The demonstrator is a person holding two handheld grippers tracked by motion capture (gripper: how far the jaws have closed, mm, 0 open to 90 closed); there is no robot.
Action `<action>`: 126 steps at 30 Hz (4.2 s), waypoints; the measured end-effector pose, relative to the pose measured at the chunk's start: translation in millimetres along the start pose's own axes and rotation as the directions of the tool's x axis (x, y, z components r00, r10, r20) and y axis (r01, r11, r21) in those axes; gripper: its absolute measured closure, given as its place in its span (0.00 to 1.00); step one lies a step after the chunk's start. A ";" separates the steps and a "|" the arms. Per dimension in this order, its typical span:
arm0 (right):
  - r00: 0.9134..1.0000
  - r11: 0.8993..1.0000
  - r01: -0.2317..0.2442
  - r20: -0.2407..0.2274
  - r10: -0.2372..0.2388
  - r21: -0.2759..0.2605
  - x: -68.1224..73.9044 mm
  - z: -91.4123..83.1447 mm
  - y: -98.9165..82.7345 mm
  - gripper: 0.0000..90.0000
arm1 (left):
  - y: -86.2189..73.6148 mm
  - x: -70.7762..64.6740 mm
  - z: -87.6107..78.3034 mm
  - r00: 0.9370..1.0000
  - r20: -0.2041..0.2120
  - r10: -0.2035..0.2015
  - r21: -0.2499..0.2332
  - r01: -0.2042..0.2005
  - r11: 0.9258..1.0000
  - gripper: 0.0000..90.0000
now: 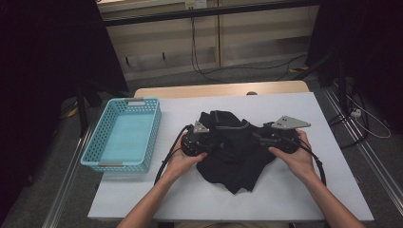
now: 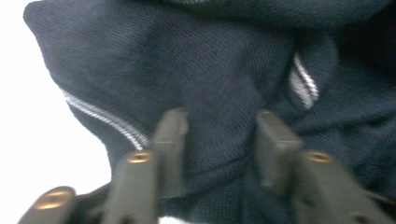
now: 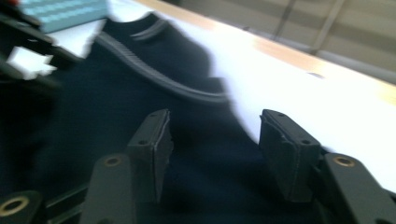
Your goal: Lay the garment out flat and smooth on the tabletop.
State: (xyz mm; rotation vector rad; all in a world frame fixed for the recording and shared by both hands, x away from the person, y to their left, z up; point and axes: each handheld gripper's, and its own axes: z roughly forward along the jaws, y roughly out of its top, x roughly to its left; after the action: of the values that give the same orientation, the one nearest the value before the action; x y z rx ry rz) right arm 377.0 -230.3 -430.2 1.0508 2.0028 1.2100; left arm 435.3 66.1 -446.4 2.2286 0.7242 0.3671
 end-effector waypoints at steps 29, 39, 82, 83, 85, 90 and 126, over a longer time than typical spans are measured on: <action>0.993 0.997 0.068 -0.101 -0.064 0.038 35.1 25.6 -4.4 0.41 | -37.4 2.5 -47.5 0.992 0.111 -0.056 -0.021 0.059 0.998 0.91; 0.973 0.989 0.143 -0.182 -0.145 -0.024 66.5 50.1 36.2 0.36 | -34.1 5.4 -45.2 0.993 0.093 -0.073 -0.039 0.077 0.996 0.91; 0.994 0.987 0.038 0.100 -0.054 0.159 -21.1 -44.8 -58.4 0.88 | -31.9 1.9 -56.2 0.988 0.136 -0.077 -0.078 0.088 0.993 0.86; 0.996 0.989 0.047 0.075 -0.058 0.141 -21.3 -44.5 -62.1 0.87 | -31.7 0.2 -55.5 0.988 0.134 -0.071 -0.075 0.081 0.994 0.82; 0.996 0.990 0.053 0.066 -0.062 0.133 -20.8 -43.9 -60.9 0.86 | -31.4 -1.3 -54.9 0.990 0.128 -0.052 -0.081 0.062 0.995 0.76; 0.997 0.996 0.040 0.062 -0.045 0.085 -21.5 -42.9 -52.2 0.64 | -31.6 6.6 -59.1 0.990 0.119 -0.080 -0.099 0.092 0.991 0.59; 0.999 0.962 0.036 -0.032 -0.028 0.272 -46.4 87.7 -8.3 0.45 | -15.5 23.1 -29.6 0.995 0.051 -0.087 -0.075 0.090 0.993 0.88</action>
State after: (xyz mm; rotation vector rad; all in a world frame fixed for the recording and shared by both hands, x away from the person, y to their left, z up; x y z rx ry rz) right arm 467.3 -232.1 -472.1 1.1303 2.2459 0.9535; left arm 434.1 105.5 -436.9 2.1181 0.7680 0.2925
